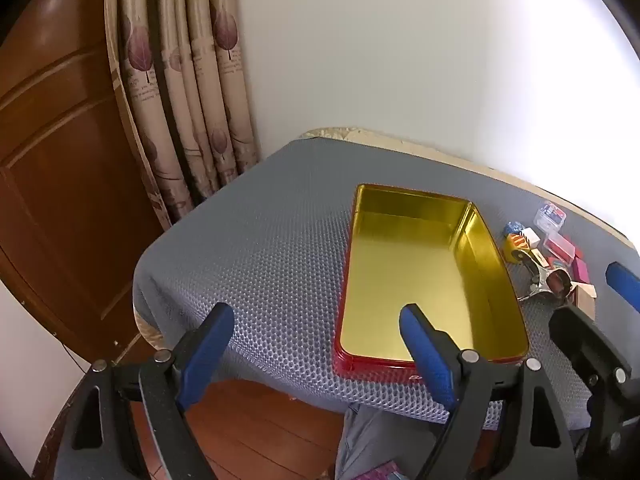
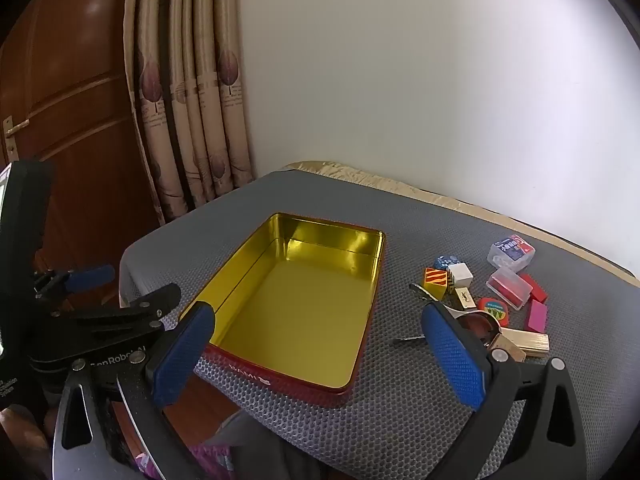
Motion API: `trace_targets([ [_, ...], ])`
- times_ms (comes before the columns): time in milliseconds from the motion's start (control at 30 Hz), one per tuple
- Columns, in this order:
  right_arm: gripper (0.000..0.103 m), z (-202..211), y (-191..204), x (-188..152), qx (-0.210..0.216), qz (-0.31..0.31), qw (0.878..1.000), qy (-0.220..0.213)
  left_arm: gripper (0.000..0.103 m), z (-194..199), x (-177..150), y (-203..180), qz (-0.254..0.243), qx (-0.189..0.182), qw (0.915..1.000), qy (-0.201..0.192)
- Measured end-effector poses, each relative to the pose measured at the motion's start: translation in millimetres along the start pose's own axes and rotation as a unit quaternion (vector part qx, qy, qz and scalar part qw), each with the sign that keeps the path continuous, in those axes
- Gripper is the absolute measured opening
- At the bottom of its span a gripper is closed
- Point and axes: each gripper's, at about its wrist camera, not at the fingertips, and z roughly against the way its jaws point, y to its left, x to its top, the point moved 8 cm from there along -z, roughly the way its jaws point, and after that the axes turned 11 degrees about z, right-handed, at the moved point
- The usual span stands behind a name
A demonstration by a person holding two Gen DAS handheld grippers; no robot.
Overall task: Organize rigid objects
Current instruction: 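Move both tools toward the scattered items beside the tin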
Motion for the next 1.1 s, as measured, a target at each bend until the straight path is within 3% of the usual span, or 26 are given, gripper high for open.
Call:
trace_targets([
  [367,0.103,8,-8,9,-0.007,0.001,1.000,-0.011,0.087,1,-11,-1,0.024,-0.005,0.9996,0.013],
  [600,0.103,43,-63,7,-0.057,-0.044,0.997,-0.021,0.087,-5,-21,-13,0.001,-0.026,0.9986,0.046],
  [733,0.103,62,-111,-20,-0.113,-0.057,0.992,-0.004,0.087,3,-29,-35,-0.039,-0.047,0.9973,0.040],
  [867,0.103,78,-167,-73,-0.165,-0.088,0.982,0.029,0.087,13,-39,-65,-0.079,-0.077,0.9926,0.050],
  [1000,0.103,92,-214,-125,-0.188,-0.153,0.968,0.061,0.087,27,-54,-114,-0.118,-0.140,0.9804,0.073],
  [1100,0.103,99,-231,-140,-0.183,-0.202,0.960,0.068,0.087,30,-61,-157,-0.155,-0.176,0.9685,0.084],
])
